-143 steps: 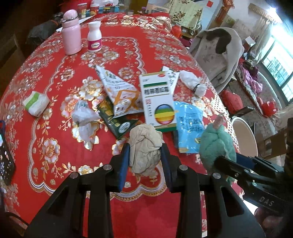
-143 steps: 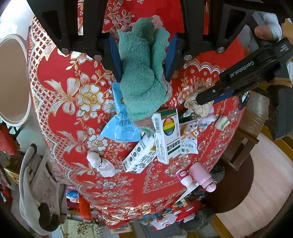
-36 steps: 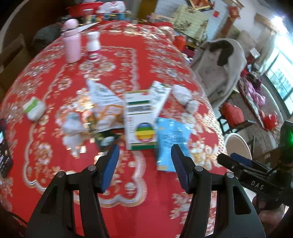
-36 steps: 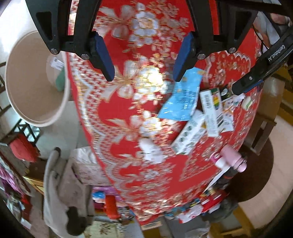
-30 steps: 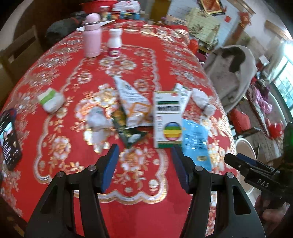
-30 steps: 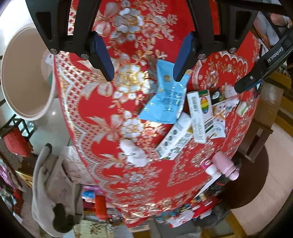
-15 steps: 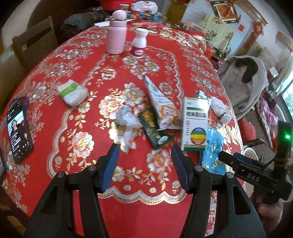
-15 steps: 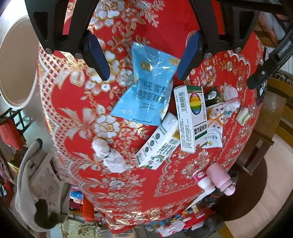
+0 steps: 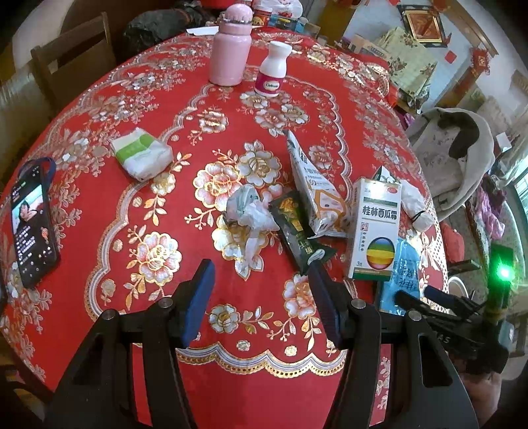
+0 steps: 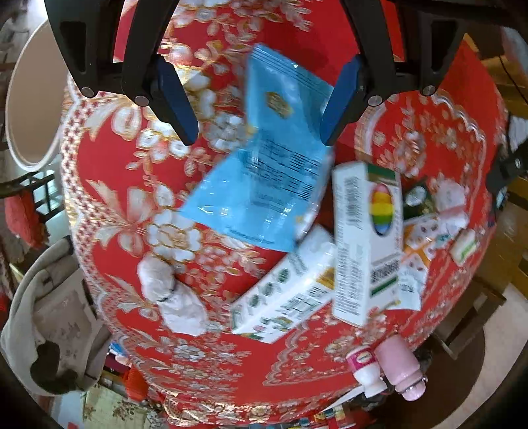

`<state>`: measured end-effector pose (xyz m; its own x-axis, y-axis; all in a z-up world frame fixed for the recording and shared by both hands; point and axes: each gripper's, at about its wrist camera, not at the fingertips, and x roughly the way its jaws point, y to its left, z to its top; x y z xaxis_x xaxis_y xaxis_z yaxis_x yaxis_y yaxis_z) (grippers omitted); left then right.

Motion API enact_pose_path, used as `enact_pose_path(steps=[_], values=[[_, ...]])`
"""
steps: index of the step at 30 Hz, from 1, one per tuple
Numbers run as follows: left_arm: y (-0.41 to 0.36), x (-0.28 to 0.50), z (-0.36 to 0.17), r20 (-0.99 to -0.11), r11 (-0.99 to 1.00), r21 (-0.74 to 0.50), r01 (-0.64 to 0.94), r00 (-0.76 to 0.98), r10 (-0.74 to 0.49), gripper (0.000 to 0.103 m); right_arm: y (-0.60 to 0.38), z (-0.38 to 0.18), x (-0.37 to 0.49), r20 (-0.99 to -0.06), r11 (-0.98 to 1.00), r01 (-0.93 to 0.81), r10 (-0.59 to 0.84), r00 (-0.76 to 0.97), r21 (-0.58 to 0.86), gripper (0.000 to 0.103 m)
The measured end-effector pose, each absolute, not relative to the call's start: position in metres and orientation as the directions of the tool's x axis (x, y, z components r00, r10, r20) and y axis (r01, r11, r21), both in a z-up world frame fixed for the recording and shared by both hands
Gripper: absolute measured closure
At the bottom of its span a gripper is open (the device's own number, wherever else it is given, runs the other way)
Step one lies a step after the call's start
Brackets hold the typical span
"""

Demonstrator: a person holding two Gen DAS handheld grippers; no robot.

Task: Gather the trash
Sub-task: 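Lower the right tool toward the blue packet, then grasp the blue packet with the right tool while the left tool grasps the clear plastic bag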

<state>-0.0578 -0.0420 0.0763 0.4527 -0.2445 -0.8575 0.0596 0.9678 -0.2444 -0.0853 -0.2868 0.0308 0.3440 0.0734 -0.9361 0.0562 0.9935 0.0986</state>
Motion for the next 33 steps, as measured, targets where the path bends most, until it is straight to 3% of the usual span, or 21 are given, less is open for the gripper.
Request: enact_pose_path(steps=[3,7,12,17,33], values=[[-0.042,-0.054,0.072,-0.861,0.967,-0.248,0.055,0.444,-0.246,0.046,-0.307,0.032,-0.095,-0.934,0.993,0.103,0.011,0.356,0.051,0.029],[-0.041,-0.048,0.066,-0.868,0.963,-0.265,0.040,0.425,-0.257,0.046,-0.331,0.035,-0.098,-0.934,0.980,0.166,0.040,0.354,0.105,0.029],[-0.043,-0.045,0.068,-0.865,0.963,-0.266,0.043,0.429,-0.259,0.046,-0.322,0.050,-0.096,-0.911,0.980,0.116,0.104,0.399,0.162,0.026],[-0.040,-0.041,0.069,-0.863,0.960,-0.276,0.045,0.429,-0.268,0.045,-0.296,0.047,-0.086,-0.919,0.994,0.046,0.076,0.388,0.102,0.024],[-0.038,0.009,0.039,-0.881,0.964,-0.265,-0.029,0.413,-0.230,0.046,-0.304,0.033,-0.072,-0.935,0.990,0.067,0.092,0.343,0.122,0.024]])
